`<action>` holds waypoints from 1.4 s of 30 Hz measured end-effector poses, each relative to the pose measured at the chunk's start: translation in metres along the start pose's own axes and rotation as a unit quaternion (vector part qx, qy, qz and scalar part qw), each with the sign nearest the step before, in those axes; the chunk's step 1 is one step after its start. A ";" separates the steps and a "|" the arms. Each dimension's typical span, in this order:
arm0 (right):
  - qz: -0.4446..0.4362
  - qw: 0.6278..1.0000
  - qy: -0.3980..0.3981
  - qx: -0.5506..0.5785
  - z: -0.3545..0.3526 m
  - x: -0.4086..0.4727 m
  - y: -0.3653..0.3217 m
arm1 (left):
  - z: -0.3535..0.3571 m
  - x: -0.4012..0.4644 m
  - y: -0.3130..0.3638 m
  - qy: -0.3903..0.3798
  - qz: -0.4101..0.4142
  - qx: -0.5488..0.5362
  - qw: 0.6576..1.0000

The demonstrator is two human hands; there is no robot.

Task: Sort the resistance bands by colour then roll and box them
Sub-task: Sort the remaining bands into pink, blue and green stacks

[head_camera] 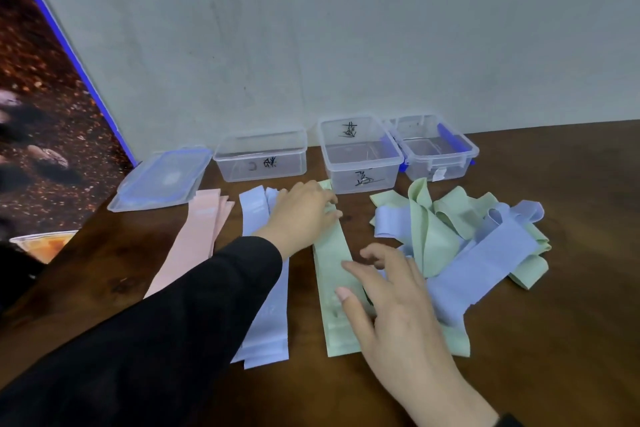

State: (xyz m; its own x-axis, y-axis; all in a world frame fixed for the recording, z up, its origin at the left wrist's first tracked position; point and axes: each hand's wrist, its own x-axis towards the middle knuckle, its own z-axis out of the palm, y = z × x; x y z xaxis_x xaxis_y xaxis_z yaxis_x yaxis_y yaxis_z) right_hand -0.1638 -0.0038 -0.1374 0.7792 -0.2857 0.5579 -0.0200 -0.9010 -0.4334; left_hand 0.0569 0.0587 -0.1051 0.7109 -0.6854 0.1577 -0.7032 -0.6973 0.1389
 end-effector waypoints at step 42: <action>0.185 0.947 0.054 0.257 -0.136 0.026 0.071 | -0.087 -0.053 0.156 0.074 0.207 -0.376 0.900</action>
State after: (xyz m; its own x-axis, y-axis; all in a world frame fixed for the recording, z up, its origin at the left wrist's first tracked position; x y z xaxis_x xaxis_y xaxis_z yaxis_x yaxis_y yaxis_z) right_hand -0.2306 -0.1198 -0.0575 0.7091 -0.6072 0.3584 0.0505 -0.4633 -0.8848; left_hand -0.0919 0.0045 -0.0064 0.4157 -0.7797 0.4683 -0.7578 -0.0121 0.6524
